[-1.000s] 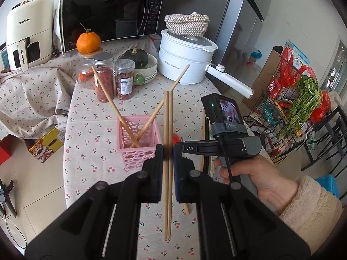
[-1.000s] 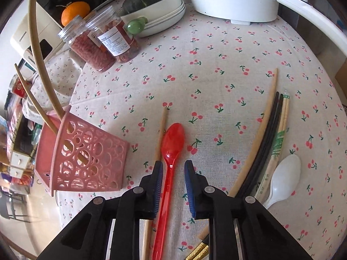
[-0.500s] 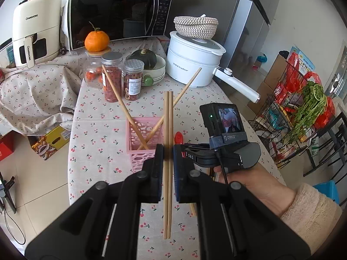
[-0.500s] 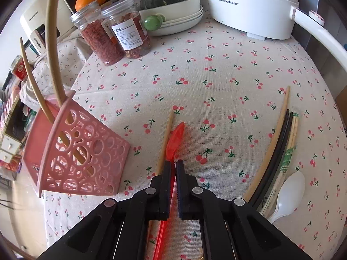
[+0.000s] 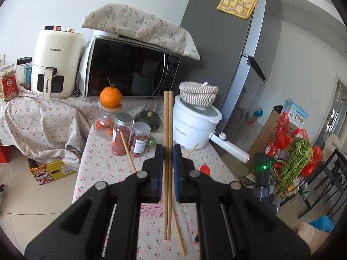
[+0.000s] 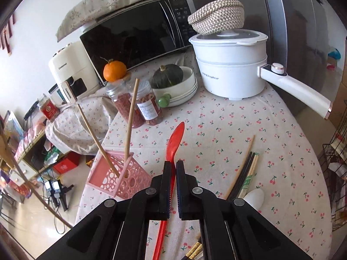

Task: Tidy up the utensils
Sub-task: 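Carry the chopstick into the pink basket with the left tool and open it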

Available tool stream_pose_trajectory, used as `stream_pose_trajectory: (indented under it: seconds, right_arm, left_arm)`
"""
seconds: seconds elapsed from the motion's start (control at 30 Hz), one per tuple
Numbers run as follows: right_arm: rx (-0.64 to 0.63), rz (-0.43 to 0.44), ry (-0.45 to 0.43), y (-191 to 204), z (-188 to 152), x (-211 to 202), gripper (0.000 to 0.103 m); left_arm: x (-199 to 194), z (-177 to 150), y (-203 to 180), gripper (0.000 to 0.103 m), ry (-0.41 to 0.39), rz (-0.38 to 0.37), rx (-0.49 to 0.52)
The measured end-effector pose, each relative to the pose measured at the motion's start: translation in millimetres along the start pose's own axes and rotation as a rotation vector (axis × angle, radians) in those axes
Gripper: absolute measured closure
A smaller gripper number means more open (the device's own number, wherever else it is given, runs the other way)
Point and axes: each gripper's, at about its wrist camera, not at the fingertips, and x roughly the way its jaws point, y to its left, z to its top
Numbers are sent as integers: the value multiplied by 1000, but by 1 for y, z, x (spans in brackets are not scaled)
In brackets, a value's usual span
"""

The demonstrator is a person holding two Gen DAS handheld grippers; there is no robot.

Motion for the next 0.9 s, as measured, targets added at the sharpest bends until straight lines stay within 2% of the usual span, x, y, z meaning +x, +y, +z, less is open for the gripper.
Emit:
stream_pose_trajectory:
  seconds: [0.17,0.27,0.37,0.57,0.7,0.77,0.87,0.9]
  right_arm:
    - [-6,11,-46,8,4,-16,99]
    - [-20,7,-60,11,3,-18,99]
    - [-29,6,-79,13,4,-19,99]
    - [-48,0,-113,15,4,-22,99]
    - [-49,1,-121,15,4,-22,99]
    - [-53,-1,-130,16,4,-24,99]
    - [-65,-8,-155,20,3,-29,99]
    - [-69,-11,-166,21,4,-31,99]
  left_arm:
    - [10,4,10,93,-163,49,-71]
    - [25,0,13,93,-203,97,-76]
    - [45,-7,14,93,-201,113,-71]
    - [82,-27,10,93,-130,136,-33]
    - [100,-33,17,93,-75,129,-68]
    - [109,-35,20,93,-27,126,-69]
    - [125,-38,27,93,86,78,-114]
    - [126,-38,29,90,98,83,-124]
